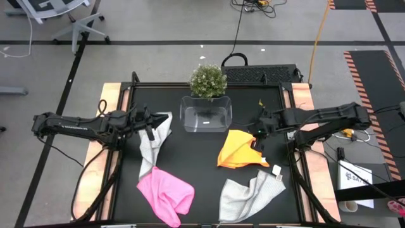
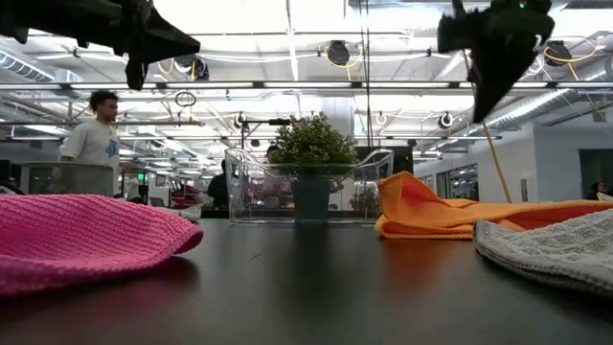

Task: Fold microfiber towels
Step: Fold the orange microfiber towel on the table

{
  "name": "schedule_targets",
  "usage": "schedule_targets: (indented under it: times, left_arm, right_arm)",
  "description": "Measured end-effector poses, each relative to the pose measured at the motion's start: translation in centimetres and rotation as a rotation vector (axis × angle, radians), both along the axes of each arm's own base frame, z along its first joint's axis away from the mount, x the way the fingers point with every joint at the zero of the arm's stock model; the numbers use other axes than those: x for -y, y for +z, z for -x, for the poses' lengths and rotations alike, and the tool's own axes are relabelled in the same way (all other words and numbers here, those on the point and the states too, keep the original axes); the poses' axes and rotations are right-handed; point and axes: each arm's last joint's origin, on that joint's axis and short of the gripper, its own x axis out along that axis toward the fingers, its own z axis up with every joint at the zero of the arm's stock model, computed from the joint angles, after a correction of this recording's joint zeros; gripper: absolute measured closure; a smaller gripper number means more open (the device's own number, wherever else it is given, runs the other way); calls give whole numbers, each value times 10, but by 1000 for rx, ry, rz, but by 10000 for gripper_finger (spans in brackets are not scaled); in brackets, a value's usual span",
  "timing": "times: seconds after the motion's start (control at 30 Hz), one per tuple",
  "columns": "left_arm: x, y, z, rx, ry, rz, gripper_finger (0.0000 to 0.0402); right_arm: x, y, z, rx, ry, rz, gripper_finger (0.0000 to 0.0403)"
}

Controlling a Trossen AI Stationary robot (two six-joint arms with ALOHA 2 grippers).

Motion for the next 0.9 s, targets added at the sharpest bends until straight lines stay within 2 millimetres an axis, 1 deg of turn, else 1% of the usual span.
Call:
schedule_targets:
  times: [0.1, 0.23, 0.3, 0.4, 0.5, 0.6, 0.7, 0.8, 0.9]
  left_arm:
    - [0, -3, 0, -29, 0, 2, 381]
    - [0, -4, 0, -38, 1, 6, 381]
    - [0, -4, 0, -39, 1, 6, 381]
    - [0, -4, 0, -39, 0, 6, 381]
    - [0, -4, 0, -41, 0, 6, 381]
    - [0, -4, 0, -43, 0, 6, 380]
    - [0, -4, 0, -44, 0, 6, 380]
    - [0, -5, 1, -55, 1, 7, 380]
    - [0, -8, 1, -69, 3, 31, 380]
  right_arm:
    - [0, -5, 5, -84, -53, -30, 403]
    - [0, -6, 6, -107, -93, -39, 401]
    - [0, -7, 6, -104, -82, -36, 395]
    - [0, -13, 7, -115, -74, -33, 375]
    - [0, -28, 8, -114, -87, -37, 345]
    - [1, -45, 10, -110, -123, -46, 310]
    - [4, -62, 12, -103, -124, -43, 278]
    - [8, -78, 14, -88, -103, -35, 253]
    - [12, -95, 20, -96, -101, -29, 237]
